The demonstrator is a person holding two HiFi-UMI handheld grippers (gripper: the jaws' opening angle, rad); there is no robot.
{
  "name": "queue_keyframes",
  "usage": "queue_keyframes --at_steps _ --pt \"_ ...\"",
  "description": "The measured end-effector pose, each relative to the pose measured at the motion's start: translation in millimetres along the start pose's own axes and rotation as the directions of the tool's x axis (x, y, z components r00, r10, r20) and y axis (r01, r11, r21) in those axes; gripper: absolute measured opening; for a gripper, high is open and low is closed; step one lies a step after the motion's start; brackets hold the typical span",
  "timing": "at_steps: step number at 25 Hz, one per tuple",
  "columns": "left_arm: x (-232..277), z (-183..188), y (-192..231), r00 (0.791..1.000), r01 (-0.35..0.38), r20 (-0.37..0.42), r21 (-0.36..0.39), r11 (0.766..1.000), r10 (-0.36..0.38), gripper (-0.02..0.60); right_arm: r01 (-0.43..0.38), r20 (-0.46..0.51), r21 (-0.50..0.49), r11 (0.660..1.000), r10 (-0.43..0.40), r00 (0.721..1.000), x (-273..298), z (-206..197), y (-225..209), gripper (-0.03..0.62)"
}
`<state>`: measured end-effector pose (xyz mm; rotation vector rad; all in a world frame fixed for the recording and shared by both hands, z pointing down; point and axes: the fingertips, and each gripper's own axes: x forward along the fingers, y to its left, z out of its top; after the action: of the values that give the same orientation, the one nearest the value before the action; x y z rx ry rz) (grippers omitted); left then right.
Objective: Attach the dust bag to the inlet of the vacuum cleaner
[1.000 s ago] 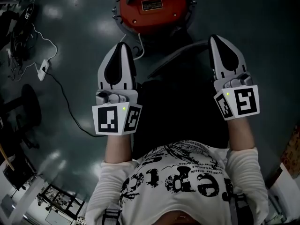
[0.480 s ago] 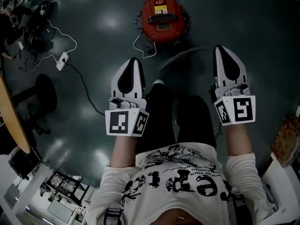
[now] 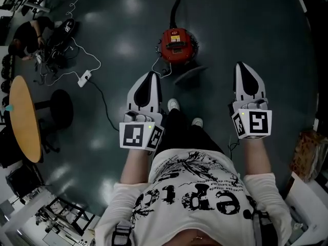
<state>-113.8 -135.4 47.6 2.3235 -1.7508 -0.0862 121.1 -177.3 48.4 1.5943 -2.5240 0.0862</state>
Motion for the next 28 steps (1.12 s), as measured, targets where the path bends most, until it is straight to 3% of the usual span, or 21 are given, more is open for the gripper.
queue_keyframes --at_steps 6,12,28 --pt "-39.3 15.0 -37.0 1.000 -0.008 0.028 0.029 1.000 0.007 0.005 -0.012 0.005 0.036 0.999 0.012 1.000 -50.3 3.3 6.7 0.002" --pt "-63.4 17.9 -65.5 0.998 -0.016 0.055 0.076 0.997 0.012 0.005 -0.068 -0.001 0.009 0.998 0.068 0.998 -76.1 -3.1 17.2 0.002" --pt "-103.0 10.9 -91.8 0.996 -0.052 0.073 0.093 0.994 0.045 0.005 -0.119 0.045 -0.026 0.993 0.120 0.992 -121.4 4.6 39.6 0.002"
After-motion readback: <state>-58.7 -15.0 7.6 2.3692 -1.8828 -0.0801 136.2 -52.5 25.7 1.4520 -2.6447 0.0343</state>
